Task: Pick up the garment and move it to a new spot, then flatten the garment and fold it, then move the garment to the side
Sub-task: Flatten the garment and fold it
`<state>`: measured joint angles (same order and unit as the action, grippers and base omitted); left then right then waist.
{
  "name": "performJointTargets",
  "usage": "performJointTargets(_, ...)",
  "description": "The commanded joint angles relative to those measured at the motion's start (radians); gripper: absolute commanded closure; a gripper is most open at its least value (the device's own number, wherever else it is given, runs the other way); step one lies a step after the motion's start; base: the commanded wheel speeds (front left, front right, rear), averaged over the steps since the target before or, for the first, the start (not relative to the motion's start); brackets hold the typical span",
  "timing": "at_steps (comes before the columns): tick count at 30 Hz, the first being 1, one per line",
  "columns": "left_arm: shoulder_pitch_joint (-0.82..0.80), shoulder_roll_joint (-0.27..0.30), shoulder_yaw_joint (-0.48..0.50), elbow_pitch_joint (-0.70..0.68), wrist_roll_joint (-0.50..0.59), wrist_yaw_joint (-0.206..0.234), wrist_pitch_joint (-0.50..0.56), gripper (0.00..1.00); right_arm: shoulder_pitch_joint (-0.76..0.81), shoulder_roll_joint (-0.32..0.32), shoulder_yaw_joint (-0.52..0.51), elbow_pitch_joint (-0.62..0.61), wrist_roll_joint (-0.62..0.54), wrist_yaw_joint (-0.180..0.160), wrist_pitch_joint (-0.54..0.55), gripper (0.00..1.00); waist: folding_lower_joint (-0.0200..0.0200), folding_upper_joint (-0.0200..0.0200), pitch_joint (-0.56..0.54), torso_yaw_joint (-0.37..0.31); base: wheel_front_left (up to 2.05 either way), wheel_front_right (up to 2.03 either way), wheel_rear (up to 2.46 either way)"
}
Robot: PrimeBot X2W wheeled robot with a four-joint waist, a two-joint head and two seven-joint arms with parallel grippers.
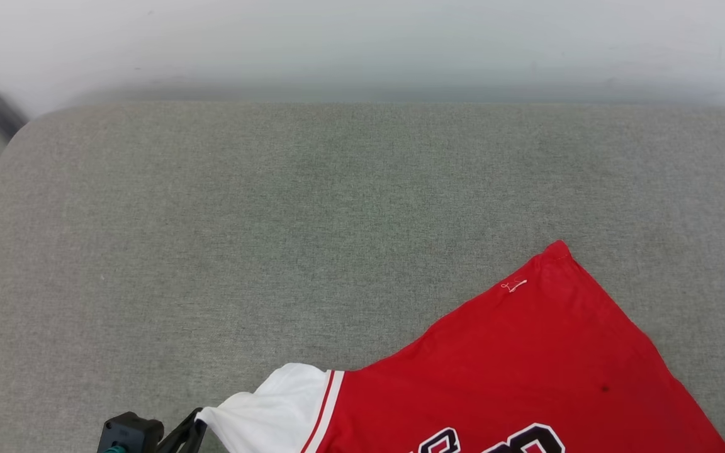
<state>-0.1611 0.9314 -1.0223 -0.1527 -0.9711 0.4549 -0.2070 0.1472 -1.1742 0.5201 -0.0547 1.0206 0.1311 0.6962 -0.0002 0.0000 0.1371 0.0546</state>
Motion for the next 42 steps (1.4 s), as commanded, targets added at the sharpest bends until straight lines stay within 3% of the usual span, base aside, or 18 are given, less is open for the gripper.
performJointTargets(1, 0.002, -0.003, 0.002, 0.004, 0.0, -0.001, -0.005, 1.0, 0.003, 0.005, -0.02, 0.0, -0.001, -0.001, -0.01, 0.78, 0.0002, 0.0, -0.002, -0.001, 0.0, 0.0, 0.0)
performJointTargets(2, 0.003, -0.004, 0.001, 0.006, -0.001, -0.002, -0.004, 1.0, -0.003, 0.005, -0.037, -0.003, -0.004, -0.001, -0.013, 0.66, 0.0002, 0.0, -0.005, -0.002, 0.0, 0.0, 0.0)
performJointTargets(3, 0.004, -0.006, 0.0, 0.008, -0.001, -0.003, -0.003, 1.0, -0.012, 0.003, -0.056, -0.009, -0.007, -0.001, -0.02, 0.38, 0.0002, 0.0, -0.009, -0.002, 0.0, 0.0, 0.0)
performJointTargets(4, 0.004, -0.008, -0.002, 0.007, -0.001, -0.004, -0.001, 1.0, -0.028, 0.001, -0.081, -0.015, -0.009, -0.001, -0.026, 0.0, 0.0002, 0.0, -0.012, -0.002, 0.0, 0.0, 0.0)
performJointTargets(12, -0.027, -0.023, -0.011, 0.006, 0.018, -0.015, 0.009, 1.0, -0.148, -0.059, -0.242, -0.131, -0.021, -0.001, 0.01, 0.0, 0.0002, 0.0, 0.006, 0.029, 0.0, 0.0, 0.0)
performJointTargets(18, -0.073, -0.052, -0.02, 0.013, 0.044, -0.03, 0.02, 1.0, -0.305, -0.063, -0.252, -0.218, -0.044, -0.001, 0.135, 0.0, 0.0002, 0.0, 0.051, 0.078, 0.0, 0.0, 0.0)
performJointTargets(23, -0.114, -0.074, -0.022, 0.019, 0.07, -0.038, 0.026, 1.0, -0.482, -0.001, -0.168, -0.227, -0.088, -0.001, 0.272, 0.0, 0.0002, 0.0, 0.104, 0.114, 0.0, 0.0, 0.0)
performJointTargets(29, -0.165, -0.108, -0.026, 0.025, 0.097, -0.051, 0.033, 1.0, -0.714, 0.14, -0.014, -0.137, -0.167, -0.001, 0.407, 0.0, 0.0002, 0.0, 0.17, 0.156, 0.0, 0.0, 0.0)
performJointTargets(35, -0.202, -0.137, -0.02, 0.035, 0.11, -0.056, 0.025, 1.0, -0.88, 0.25, 0.108, 0.017, -0.221, -0.001, 0.447, 0.0, 0.0002, 0.0, 0.23, 0.184, 0.0, 0.0, 0.0)
performJointTargets(42, -0.222, -0.172, -0.02, 0.056, 0.114, -0.064, 0.014, 1.0, -0.932, 0.281, 0.227, 0.131, -0.206, -0.001, 0.423, 0.0, 0.0002, 0.0, 0.273, 0.21, 0.0, 0.0, 0.0)
